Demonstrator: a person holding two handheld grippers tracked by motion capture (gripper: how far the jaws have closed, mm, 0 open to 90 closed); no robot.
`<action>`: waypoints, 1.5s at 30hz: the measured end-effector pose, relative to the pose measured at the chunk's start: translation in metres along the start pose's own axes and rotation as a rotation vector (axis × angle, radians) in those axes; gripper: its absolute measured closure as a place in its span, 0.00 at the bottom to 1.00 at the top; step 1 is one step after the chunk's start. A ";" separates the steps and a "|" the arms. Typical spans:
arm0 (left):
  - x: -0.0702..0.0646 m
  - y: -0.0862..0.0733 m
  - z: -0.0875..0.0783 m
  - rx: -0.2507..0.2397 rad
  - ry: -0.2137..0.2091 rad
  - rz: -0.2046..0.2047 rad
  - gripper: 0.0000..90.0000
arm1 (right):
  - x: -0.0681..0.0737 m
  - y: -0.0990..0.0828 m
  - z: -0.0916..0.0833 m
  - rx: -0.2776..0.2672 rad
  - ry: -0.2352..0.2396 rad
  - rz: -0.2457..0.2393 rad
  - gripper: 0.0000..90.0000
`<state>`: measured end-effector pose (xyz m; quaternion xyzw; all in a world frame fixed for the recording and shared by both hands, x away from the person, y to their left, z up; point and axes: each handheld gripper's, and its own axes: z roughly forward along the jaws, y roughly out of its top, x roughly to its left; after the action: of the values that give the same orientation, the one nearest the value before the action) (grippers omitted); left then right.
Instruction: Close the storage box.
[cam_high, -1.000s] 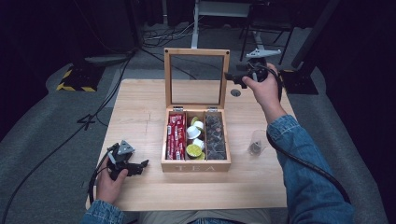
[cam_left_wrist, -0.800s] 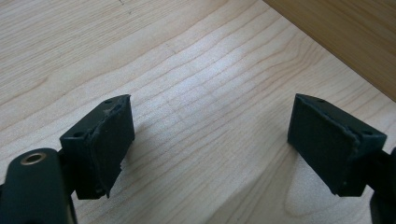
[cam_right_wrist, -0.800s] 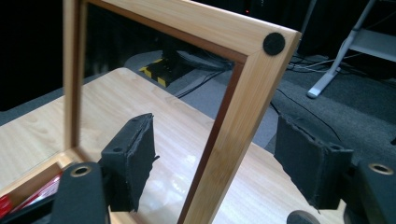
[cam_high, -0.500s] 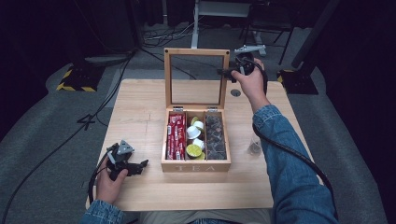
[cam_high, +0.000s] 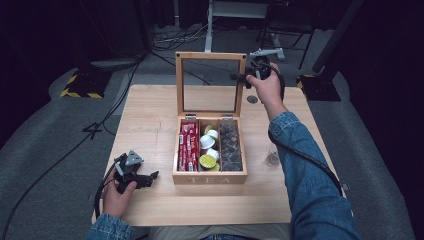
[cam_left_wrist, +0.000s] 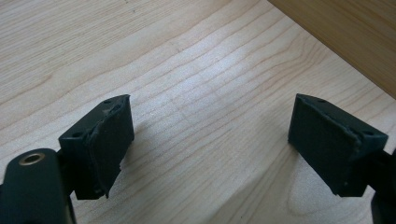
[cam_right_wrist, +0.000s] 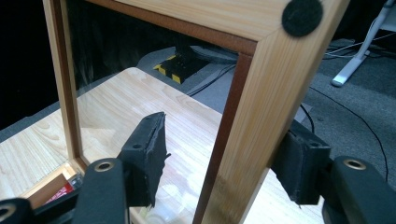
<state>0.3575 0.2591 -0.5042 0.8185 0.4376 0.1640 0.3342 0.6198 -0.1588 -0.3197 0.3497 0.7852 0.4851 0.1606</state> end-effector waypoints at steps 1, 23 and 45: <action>0.000 0.000 0.000 0.000 0.000 0.000 0.16 | 0.001 0.000 -0.001 -0.001 0.000 -0.002 0.44; 0.001 0.001 0.000 0.006 0.000 0.007 0.15 | 0.035 0.008 -0.062 -0.023 0.034 -0.113 0.54; 0.001 0.001 0.000 0.006 -0.001 0.006 0.15 | 0.076 -0.026 -0.111 0.016 0.088 -0.219 0.68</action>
<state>0.3586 0.2595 -0.5040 0.8209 0.4354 0.1634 0.3315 0.4901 -0.1849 -0.2830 0.2415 0.8289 0.4733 0.1750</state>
